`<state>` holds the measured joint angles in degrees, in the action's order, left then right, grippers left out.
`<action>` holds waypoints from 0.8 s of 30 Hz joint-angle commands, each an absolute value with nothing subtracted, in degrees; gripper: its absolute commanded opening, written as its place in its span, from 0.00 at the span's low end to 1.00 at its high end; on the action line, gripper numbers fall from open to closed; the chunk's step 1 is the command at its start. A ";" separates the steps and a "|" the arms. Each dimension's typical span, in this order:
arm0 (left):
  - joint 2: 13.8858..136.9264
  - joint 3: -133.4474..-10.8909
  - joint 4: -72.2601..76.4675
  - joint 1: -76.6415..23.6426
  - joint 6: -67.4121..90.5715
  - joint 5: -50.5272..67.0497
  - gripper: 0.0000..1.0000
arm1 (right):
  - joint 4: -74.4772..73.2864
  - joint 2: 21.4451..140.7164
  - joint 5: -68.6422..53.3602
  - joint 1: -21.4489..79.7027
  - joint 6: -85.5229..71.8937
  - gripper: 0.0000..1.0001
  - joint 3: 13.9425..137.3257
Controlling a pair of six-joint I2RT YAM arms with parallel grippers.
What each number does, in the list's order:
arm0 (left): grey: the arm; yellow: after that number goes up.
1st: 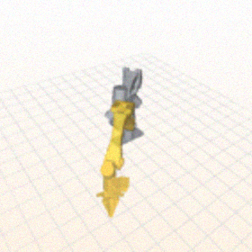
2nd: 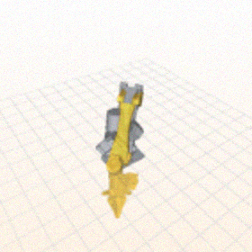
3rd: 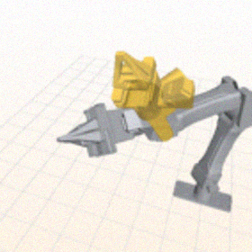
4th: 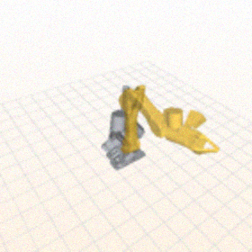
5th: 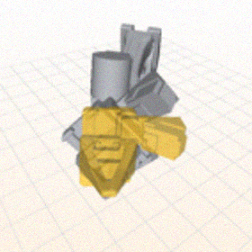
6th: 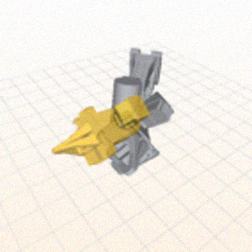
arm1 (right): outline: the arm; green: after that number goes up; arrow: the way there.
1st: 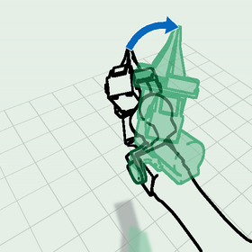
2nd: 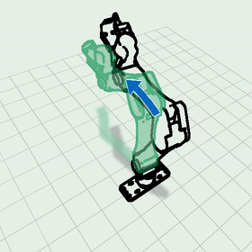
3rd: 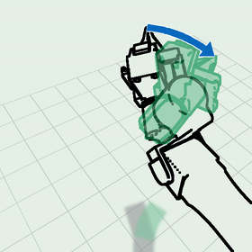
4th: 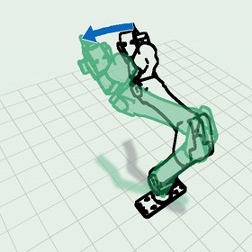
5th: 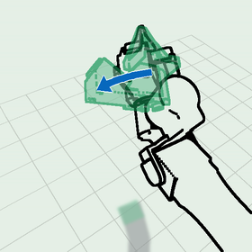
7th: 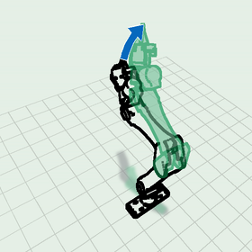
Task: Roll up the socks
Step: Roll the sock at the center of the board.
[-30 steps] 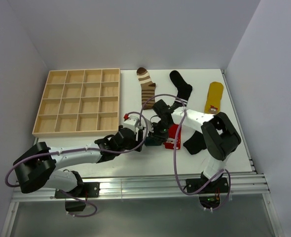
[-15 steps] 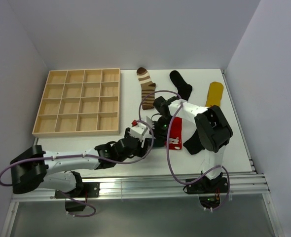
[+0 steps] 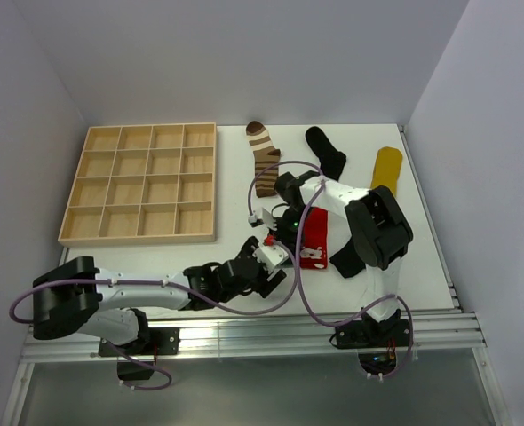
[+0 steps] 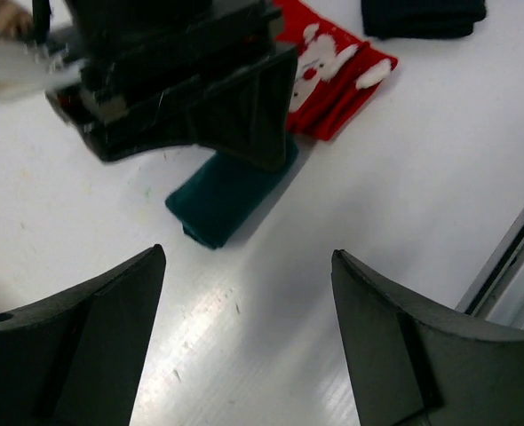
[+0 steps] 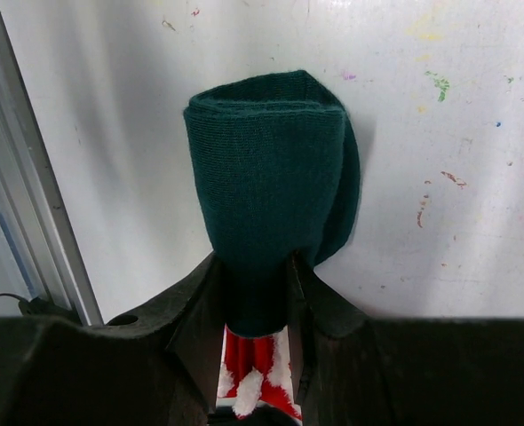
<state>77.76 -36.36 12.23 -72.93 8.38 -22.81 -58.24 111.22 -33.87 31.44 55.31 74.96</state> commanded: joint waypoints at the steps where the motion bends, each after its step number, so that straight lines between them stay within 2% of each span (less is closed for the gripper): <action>1: 78.04 -36.57 22.83 -73.56 -4.45 -19.34 0.82 | -59.24 115.13 -30.67 31.38 56.34 0.13 74.53; 10: 86.82 -39.02 25.84 -73.56 -15.81 -16.00 0.79 | -61.52 116.80 -31.11 31.11 56.34 0.13 76.55; 19: 92.37 -37.00 35.06 -72.69 -23.02 -18.28 0.80 | -62.05 118.21 -31.38 31.11 55.64 0.13 77.61; 24: 94.04 -38.75 33.67 -70.84 -24.08 -15.74 0.79 | -62.58 118.74 -31.20 31.03 55.63 0.13 78.04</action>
